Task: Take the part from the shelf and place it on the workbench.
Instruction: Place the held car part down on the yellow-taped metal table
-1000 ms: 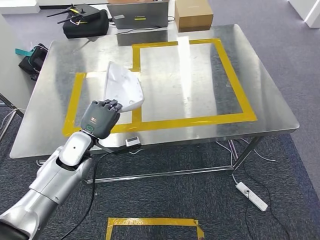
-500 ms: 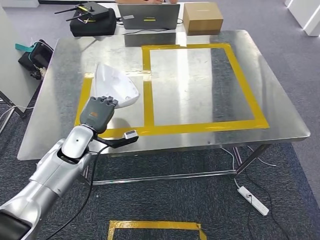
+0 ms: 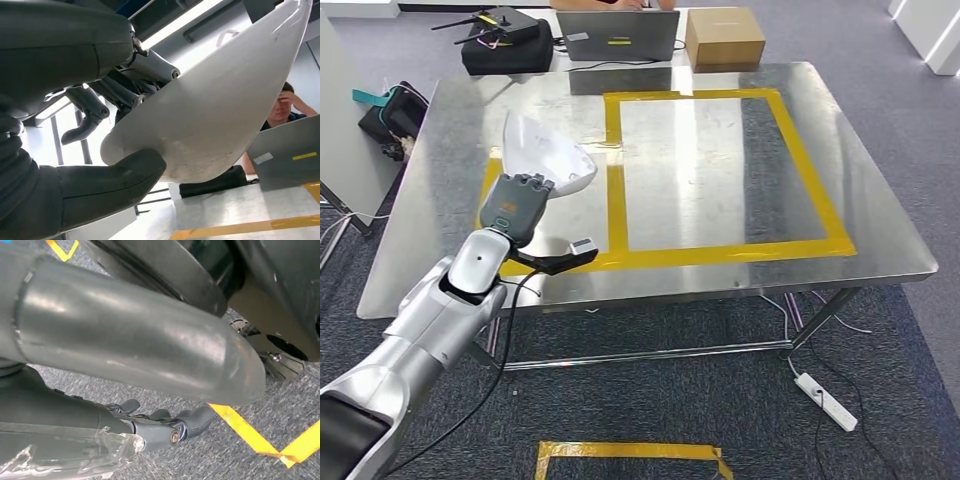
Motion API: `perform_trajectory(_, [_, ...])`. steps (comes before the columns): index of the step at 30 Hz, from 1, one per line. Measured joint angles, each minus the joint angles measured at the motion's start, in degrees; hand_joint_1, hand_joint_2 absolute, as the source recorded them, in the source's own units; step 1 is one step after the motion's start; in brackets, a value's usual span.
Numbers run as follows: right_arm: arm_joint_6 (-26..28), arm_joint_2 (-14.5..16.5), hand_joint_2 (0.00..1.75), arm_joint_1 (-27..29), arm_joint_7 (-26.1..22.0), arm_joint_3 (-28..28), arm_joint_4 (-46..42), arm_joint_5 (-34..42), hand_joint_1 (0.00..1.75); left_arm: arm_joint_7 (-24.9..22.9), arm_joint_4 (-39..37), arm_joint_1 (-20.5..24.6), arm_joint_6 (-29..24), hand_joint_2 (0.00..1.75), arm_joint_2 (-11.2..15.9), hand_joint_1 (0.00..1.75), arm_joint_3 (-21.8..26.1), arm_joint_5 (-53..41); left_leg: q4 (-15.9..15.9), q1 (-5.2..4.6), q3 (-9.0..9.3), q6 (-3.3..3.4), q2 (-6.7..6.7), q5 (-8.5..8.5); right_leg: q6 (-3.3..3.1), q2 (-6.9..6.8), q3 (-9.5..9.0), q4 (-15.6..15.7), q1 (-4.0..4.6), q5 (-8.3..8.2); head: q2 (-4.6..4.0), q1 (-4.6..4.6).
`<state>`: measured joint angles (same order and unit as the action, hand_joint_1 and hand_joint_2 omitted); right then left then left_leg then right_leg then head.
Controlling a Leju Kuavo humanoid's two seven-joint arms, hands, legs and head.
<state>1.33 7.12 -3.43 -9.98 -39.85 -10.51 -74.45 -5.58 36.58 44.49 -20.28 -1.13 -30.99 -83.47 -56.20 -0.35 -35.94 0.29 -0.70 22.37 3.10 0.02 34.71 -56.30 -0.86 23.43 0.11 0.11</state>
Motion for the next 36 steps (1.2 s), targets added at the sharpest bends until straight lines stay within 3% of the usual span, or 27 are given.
perform_trajectory(2, [0.01, -0.01, 0.0, 0.1, 0.05, -0.01, 0.0, 0.03, 0.0, -0.05, -0.17, 0.03, -0.71, 1.75, -0.07, 0.0, 0.01, 0.15, 0.0, 0.04, 0.0, -0.03, 0.0, -0.03, -0.01, 0.0, 0.04, -0.09, 0.04, 0.0, 0.0, 0.0])
perform_trajectory(6, [0.04, 0.01, 0.0, 0.18, 0.01, -0.02, 0.0, 0.08, 0.0, 0.11, -0.43, 0.06, -1.16, 0.0, -0.2, 0.0, 0.14, 1.26, 0.0, 0.06, 0.01, -0.08, 0.0, -0.06, -0.03, 0.0, 0.1, -0.22, 0.06, 0.02, 0.0, 0.01])
perform_trajectory(24, [0.07, 0.01, 0.0, 0.3, -0.32, -0.18, 0.0, 0.11, 0.0, 0.39, -0.84, -0.01, -2.18, 0.0, -0.18, 0.0, 0.81, 2.45, -0.04, 0.02, -0.02, -0.1, -0.01, -0.07, -0.02, 0.0, 0.07, -0.24, 0.03, 0.0, 0.0, 0.01])
perform_trajectory(27, [0.07, 0.07, 0.0, 0.33, -0.19, -0.2, 0.0, 0.11, 0.0, 0.0, -0.83, -0.12, -2.82, 0.0, -0.14, 0.0, 1.48, 2.59, 0.27, -0.07, 0.15, 0.87, -0.04, -0.49, 0.8, -0.02, -0.05, 0.17, -0.2, -0.41, 0.0, -0.03])
perform_trajectory(28, [0.07, 0.09, 0.0, 0.35, -0.16, -0.21, 0.0, 0.09, 0.0, -0.04, -0.82, -0.13, -2.96, 0.0, -0.14, 0.0, 1.62, 2.63, 0.76, 0.04, 0.37, 1.25, 0.0, -0.89, 1.06, -0.02, 0.16, -0.08, -0.23, -0.1, 0.0, -0.04])
perform_trajectory(30, [0.07, 0.09, 0.0, 0.4, -0.12, -0.21, 0.0, 0.05, 0.0, -0.05, -0.8, -0.14, -3.18, 0.0, -0.19, 0.0, 1.72, 2.72, 1.71, 0.35, 0.71, 1.56, 0.12, -1.55, 1.1, 0.04, 1.7, -3.67, -0.17, 2.66, 0.0, 0.13])
perform_trajectory(33, [0.07, 0.09, 0.0, 0.51, -0.11, -0.22, 0.0, -0.06, 0.0, -0.05, -0.8, -0.67, -3.21, 0.0, -0.16, 0.0, 1.76, 2.73, 1.76, 0.33, 0.46, 1.5, 0.14, -1.87, 1.24, 0.1, 6.05, -15.28, -0.24, 8.45, 0.0, 0.32])
perform_trajectory(34, [0.07, 0.09, 0.0, 0.54, -0.11, -0.22, 0.0, -0.1, 0.0, -0.05, -0.8, -0.92, -3.17, 0.0, -0.13, 0.0, 1.76, 2.73, 1.73, 0.37, 0.31, 1.33, 0.13, -2.01, 1.36, 0.1, 6.45, -16.98, -0.31, 8.94, 0.0, 0.31])
perform_trajectory(35, [0.07, 0.09, 0.0, 0.55, -0.11, -0.22, 0.0, -0.14, 0.0, -0.05, -0.8, -1.1, -3.14, 0.0, -0.09, 0.0, 1.76, 2.73, 1.65, 0.48, 0.12, 1.1, 0.1, -2.17, 1.51, 0.09, 5.66, -16.12, -0.43, 8.31, 0.0, 0.31])
perform_trajectory(36, [0.09, 0.08, 0.0, 0.53, -0.11, -0.22, 0.0, -0.15, 0.0, -0.04, -0.8, -1.19, -3.12, 0.0, -0.06, 0.0, 1.77, 2.73, 1.43, 0.65, -0.15, 0.81, 0.04, -2.32, 1.71, 0.08, 3.67, -12.89, -0.62, 6.84, 0.0, 0.3])
